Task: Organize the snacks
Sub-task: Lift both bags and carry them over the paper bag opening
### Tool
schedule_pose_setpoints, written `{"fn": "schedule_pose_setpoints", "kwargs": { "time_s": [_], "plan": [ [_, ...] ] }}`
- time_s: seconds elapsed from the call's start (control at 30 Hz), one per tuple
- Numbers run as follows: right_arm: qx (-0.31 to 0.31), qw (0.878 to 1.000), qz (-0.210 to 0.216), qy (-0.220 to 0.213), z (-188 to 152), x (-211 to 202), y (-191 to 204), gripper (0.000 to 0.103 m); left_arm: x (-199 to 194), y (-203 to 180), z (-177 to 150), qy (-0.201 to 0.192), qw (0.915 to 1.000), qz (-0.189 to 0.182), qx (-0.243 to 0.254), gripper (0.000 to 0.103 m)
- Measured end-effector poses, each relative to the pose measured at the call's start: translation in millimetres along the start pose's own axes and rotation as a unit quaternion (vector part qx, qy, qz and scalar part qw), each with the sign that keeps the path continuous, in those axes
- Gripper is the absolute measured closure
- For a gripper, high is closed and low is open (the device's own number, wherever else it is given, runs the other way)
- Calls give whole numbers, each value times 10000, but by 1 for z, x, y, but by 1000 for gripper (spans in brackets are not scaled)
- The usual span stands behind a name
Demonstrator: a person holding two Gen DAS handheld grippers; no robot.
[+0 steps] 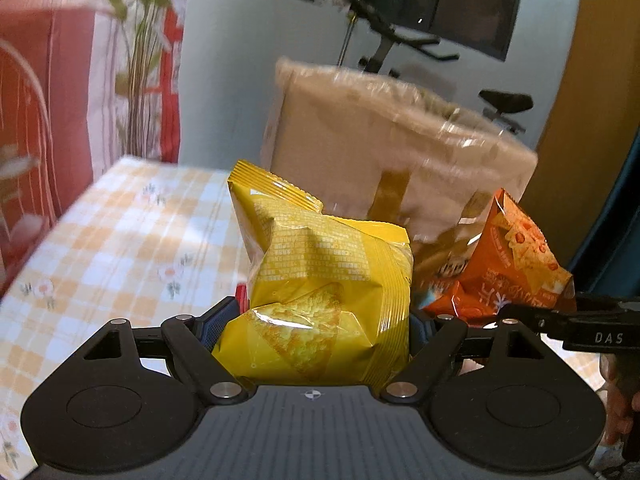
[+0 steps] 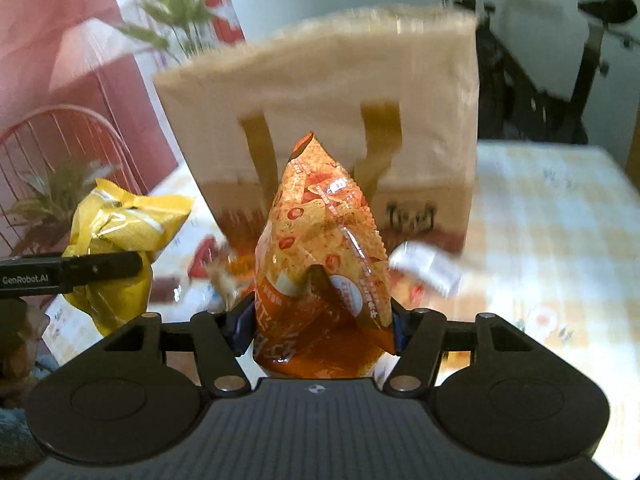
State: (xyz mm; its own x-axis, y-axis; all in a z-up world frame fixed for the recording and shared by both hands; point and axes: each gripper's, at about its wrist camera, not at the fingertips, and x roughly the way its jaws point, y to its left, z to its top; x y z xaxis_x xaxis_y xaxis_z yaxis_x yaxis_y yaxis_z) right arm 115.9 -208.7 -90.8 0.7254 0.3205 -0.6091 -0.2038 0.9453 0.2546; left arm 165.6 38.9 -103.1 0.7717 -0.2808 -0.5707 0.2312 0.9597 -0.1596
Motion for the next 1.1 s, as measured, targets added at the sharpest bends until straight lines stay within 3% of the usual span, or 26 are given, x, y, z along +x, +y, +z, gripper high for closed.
{"fn": "schedule_pose_setpoints", "kwargs": {
  "time_s": [0.2, 0.43, 0.73, 0.9, 1.1],
  "plan": [
    [-276, 9980, 51, -571, 18, -20, 0, 41, -15, -13, 24, -449, 9988, -91, 166, 19],
    [-427, 9897, 84, -1362, 59, -49, -3, 41, -25, -38, 75, -1104, 9923, -182, 531, 19],
    [-510, 9733, -297, -2220, 125, -50, -16, 41, 5, -63, 142, -1603, 9847, -320, 600, 19],
    [-638, 9700, -545, -2281, 150, -20, -21, 41, 40, -65, 171, -1556, 9863, -405, 355, 19],
    [-612, 9763, -555, -1999, 167, 19, -30, 41, 80, -62, 189, -1405, 9888, -357, 344, 19]
  ]
}}
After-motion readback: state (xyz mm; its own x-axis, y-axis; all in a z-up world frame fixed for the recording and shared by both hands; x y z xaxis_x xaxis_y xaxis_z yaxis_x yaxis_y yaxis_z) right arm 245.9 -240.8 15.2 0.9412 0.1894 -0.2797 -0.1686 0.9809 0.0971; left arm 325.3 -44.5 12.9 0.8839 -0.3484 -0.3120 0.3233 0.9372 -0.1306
